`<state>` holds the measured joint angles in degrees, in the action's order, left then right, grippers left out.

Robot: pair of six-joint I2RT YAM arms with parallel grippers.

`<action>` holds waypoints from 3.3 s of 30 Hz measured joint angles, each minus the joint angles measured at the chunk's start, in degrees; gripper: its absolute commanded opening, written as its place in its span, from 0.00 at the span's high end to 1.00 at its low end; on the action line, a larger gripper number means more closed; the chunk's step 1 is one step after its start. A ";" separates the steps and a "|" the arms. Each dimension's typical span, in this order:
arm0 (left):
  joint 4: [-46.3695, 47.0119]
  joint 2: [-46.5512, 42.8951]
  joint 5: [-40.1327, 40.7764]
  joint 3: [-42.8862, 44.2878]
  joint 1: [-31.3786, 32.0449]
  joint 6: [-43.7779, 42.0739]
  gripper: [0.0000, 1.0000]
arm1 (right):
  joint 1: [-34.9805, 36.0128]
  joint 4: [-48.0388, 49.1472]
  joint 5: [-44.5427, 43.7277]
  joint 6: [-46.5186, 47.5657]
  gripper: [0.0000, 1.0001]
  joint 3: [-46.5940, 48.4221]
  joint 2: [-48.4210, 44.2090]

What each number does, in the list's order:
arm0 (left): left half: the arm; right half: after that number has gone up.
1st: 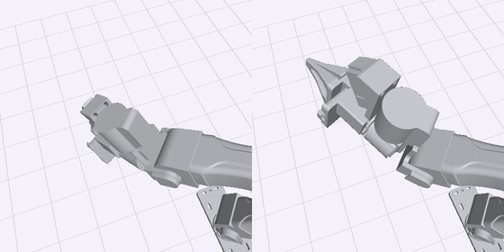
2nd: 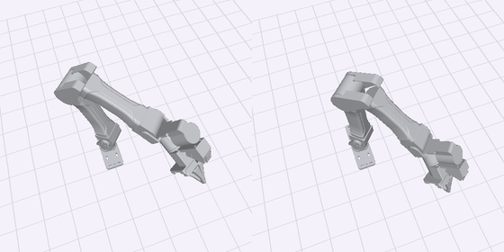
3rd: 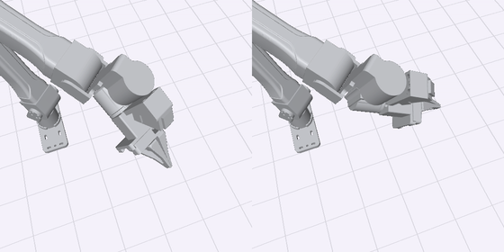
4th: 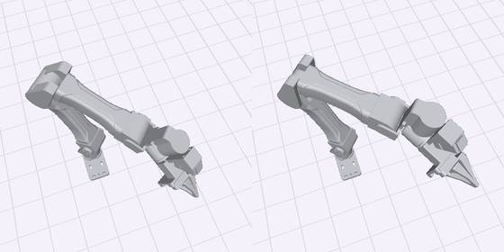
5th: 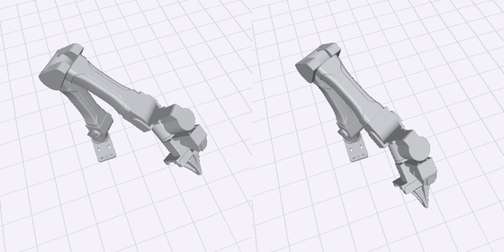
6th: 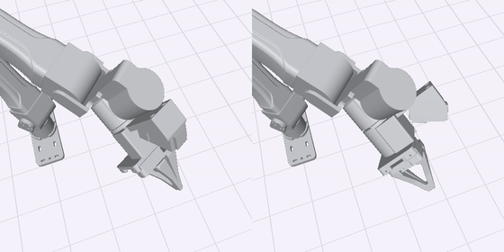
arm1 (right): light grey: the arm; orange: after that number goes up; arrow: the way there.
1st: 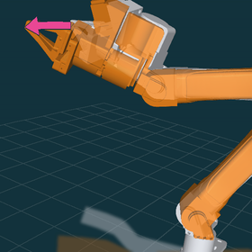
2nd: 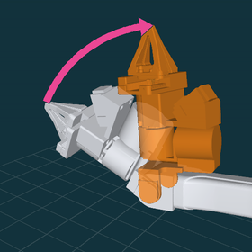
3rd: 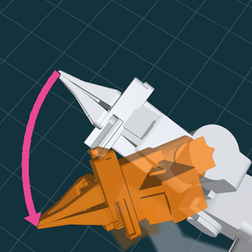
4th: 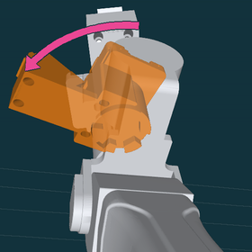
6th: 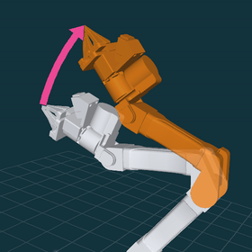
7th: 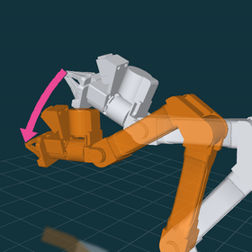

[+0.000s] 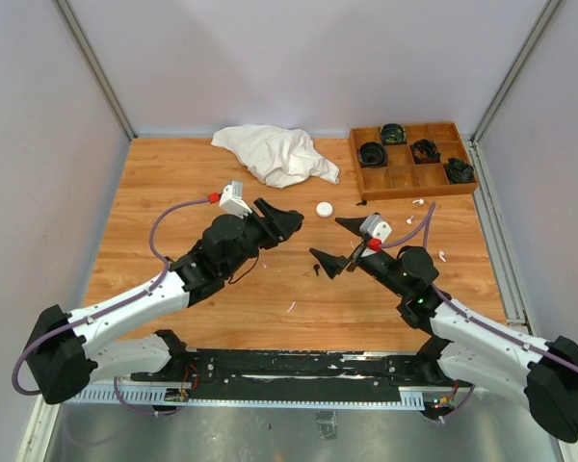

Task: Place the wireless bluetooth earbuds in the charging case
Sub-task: Pick up the charging case at the center of the board.

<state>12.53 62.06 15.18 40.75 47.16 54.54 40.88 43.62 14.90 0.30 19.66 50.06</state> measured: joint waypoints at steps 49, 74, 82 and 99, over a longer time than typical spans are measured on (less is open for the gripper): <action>12.76 -0.46 8.48 -3.39 8.26 -5.49 0.40 | 11.26 36.57 -16.02 -2.75 0.88 1.38 22.38; 15.74 -15.67 -25.46 -10.43 -5.29 -32.54 0.17 | -0.39 16.37 8.79 -15.87 0.91 1.68 3.32; 16.41 -11.85 -42.27 -8.70 -7.98 -36.17 0.19 | -1.29 15.56 16.55 -21.66 0.91 4.31 3.87; 10.38 -8.33 -56.72 -0.57 -8.48 -44.22 0.54 | -1.66 14.75 24.83 -25.07 0.90 6.34 3.26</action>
<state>22.92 53.74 -41.54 40.18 38.68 10.33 39.22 58.37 39.72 -24.77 26.00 53.32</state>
